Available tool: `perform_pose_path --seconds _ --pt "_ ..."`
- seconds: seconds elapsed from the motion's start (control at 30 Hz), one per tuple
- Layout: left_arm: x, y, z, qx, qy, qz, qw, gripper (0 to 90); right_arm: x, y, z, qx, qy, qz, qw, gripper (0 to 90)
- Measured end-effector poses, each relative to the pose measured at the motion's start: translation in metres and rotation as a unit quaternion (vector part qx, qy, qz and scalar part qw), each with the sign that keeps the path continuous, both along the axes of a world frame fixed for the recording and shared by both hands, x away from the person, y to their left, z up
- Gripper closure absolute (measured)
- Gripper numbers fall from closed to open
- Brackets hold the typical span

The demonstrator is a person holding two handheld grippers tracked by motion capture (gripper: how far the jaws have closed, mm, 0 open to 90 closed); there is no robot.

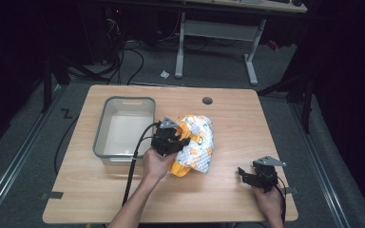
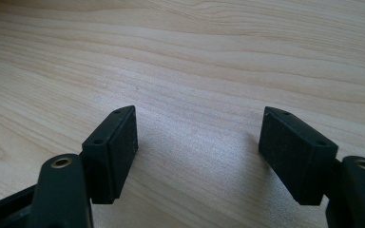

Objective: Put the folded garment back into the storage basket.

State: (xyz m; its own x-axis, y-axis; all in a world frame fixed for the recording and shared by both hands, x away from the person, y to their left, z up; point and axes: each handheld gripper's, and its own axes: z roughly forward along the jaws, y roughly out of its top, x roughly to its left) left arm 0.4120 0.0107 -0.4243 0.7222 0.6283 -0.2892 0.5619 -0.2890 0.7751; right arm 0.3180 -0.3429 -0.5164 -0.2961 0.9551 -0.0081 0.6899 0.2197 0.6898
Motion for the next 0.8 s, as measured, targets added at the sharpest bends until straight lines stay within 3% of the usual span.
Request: perform_pose_path --seconds 0.17,0.43,0.8 --pt "0.000 0.005 0.006 -0.005 -0.004 0.002 1.0000 74.4 0.000 0.000 0.000 0.000 0.000 0.000 1.0000 29.6" --pt "0.000 0.021 0.013 -0.029 -0.005 0.011 0.9995 74.3 0.000 0.000 0.000 0.000 0.000 0.000 1.0000 29.6" --pt "-0.001 0.045 0.026 -0.028 -0.016 0.027 0.9991 74.4 0.000 0.000 0.000 0.000 0.000 0.000 1.0000 29.6"
